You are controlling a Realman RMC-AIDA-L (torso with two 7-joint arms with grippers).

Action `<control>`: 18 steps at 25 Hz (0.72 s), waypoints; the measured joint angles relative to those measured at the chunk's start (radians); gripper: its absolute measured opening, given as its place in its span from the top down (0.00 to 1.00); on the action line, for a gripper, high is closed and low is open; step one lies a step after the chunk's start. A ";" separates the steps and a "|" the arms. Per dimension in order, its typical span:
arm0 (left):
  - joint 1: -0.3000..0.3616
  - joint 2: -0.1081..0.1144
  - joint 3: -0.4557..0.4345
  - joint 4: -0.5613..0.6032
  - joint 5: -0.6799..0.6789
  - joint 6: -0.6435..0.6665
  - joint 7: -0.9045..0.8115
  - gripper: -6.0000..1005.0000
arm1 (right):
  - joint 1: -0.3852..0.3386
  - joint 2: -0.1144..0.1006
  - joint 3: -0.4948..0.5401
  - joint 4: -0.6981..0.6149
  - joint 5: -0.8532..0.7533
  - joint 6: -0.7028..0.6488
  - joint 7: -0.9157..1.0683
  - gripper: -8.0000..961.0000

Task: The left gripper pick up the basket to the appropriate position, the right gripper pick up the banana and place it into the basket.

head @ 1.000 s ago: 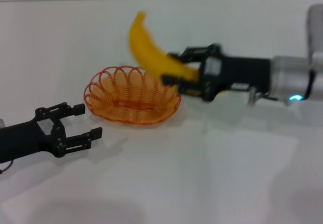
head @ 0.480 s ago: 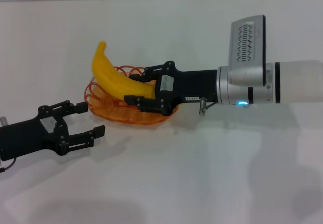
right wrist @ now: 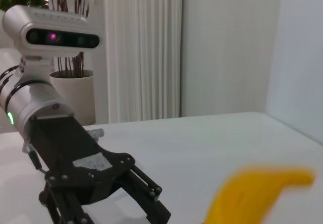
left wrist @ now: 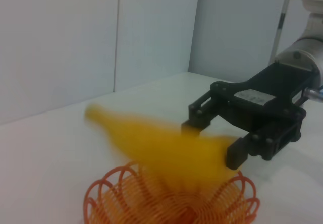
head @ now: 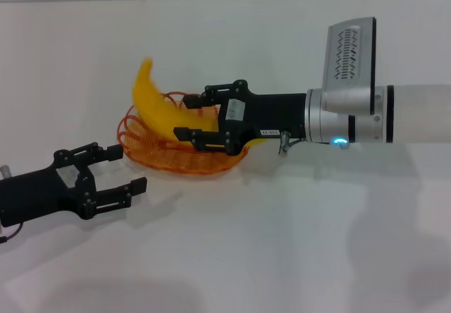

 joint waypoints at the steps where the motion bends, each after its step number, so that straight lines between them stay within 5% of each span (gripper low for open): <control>1: 0.000 0.000 0.000 0.000 0.000 0.000 0.000 0.20 | 0.000 0.000 0.002 0.001 0.000 0.000 0.000 0.47; 6: 0.000 0.001 0.000 0.000 0.000 0.001 0.000 0.20 | -0.003 -0.001 0.006 0.001 0.001 0.000 0.013 0.44; 12: 0.006 0.001 0.000 0.000 0.003 0.002 0.001 0.20 | -0.026 -0.011 0.007 -0.027 0.001 -0.053 0.046 0.24; 18: 0.012 0.001 -0.002 0.001 0.001 0.002 0.005 0.20 | -0.212 -0.016 0.007 -0.283 0.019 -0.288 0.159 0.20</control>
